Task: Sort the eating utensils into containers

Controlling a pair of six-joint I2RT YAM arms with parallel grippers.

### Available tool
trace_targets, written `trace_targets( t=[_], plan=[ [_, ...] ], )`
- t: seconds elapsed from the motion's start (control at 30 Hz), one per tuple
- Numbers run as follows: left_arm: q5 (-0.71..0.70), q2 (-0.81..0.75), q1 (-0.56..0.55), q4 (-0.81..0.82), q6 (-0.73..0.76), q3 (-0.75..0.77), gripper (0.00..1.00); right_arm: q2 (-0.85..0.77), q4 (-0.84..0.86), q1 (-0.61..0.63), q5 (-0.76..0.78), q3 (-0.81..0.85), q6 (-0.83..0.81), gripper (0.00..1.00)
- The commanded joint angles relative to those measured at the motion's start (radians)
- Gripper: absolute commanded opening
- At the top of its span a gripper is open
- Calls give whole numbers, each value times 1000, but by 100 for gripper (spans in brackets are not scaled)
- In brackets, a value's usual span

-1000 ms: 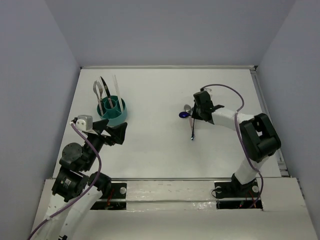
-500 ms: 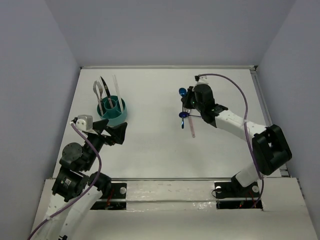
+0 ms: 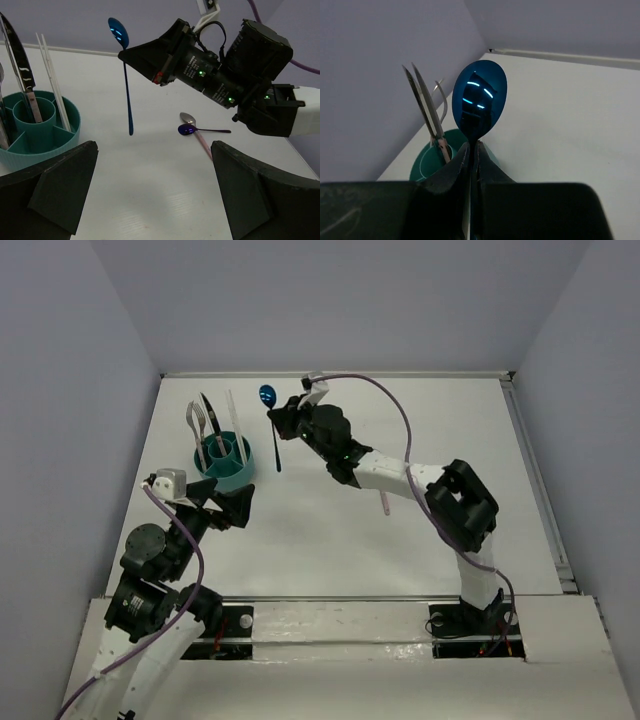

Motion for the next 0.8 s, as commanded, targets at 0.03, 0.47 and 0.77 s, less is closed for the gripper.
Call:
trace_targets(
  t=[0.03, 0.47, 0.77],
  plan=[
    [-1, 10, 6, 45, 2, 30, 99, 136, 228, 69, 39, 201, -102, 0],
    [-12, 13, 6, 42, 6, 33, 99, 398, 360, 135, 60, 487, -167, 0],
    [-15, 8, 6, 39, 5, 33, 99, 481, 347, 144, 60, 532, -163, 0]
  ],
)
